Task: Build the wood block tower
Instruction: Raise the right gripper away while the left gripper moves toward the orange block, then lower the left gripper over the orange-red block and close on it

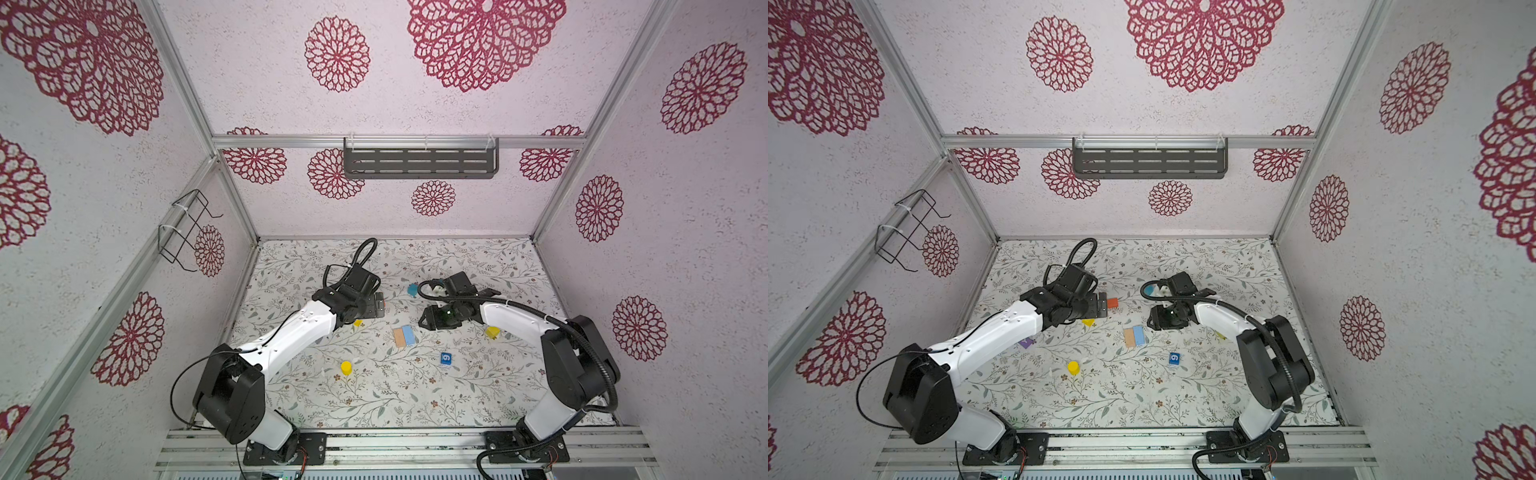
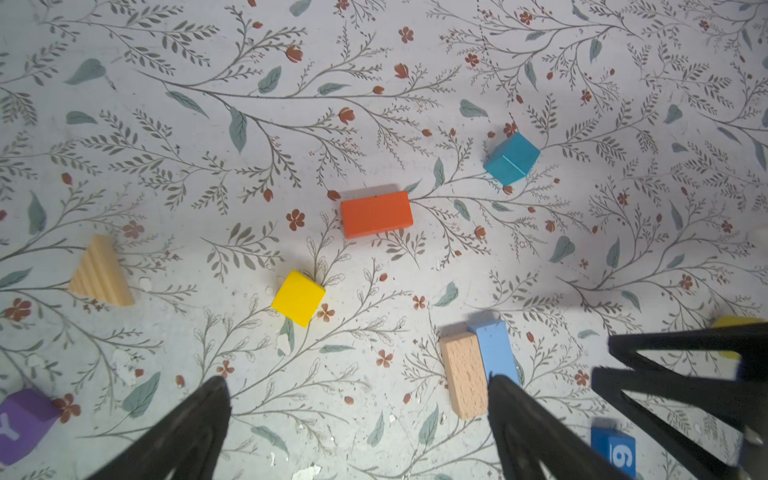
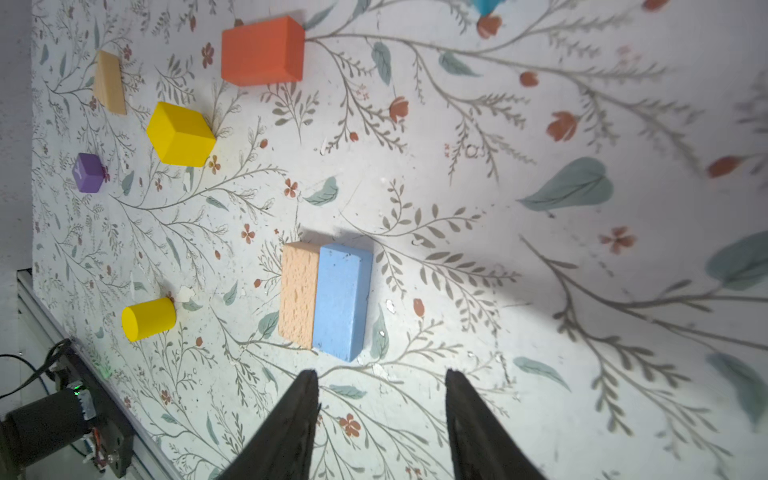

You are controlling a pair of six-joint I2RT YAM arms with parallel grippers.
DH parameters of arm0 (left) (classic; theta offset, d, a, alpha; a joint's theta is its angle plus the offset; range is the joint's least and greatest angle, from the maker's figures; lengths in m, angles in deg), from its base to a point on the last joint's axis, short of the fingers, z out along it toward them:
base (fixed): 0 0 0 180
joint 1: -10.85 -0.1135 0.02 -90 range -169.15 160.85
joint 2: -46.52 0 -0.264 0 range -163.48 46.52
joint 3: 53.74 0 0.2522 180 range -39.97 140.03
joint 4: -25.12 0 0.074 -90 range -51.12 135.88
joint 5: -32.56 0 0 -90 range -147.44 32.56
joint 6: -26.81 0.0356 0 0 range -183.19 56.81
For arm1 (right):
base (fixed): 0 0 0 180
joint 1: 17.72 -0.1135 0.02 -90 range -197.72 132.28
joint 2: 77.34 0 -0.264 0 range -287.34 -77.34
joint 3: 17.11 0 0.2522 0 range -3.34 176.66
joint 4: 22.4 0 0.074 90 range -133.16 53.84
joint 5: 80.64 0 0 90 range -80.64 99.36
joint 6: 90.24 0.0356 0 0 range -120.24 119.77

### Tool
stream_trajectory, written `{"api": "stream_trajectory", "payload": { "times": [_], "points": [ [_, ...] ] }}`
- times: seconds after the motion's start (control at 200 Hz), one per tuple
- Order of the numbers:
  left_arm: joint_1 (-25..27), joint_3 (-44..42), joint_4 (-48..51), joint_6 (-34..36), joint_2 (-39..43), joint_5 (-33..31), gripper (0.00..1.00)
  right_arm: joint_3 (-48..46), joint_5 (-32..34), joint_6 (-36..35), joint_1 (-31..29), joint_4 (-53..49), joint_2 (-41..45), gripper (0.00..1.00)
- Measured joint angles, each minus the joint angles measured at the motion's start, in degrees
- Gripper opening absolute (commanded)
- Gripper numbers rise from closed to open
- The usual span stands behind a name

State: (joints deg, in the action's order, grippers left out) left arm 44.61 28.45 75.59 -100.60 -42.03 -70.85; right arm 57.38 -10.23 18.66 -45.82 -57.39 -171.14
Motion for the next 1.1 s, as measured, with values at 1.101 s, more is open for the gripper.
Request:
{"api": "stream_trajectory", "payload": {
  "times": [1.101],
  "points": [
    [-1.16,28.72,11.13,-6.71,-33.03,0.00,0.94,-20.20,6.91,4.09,16.20,9.20,24.96,0.92]
  ]
}}
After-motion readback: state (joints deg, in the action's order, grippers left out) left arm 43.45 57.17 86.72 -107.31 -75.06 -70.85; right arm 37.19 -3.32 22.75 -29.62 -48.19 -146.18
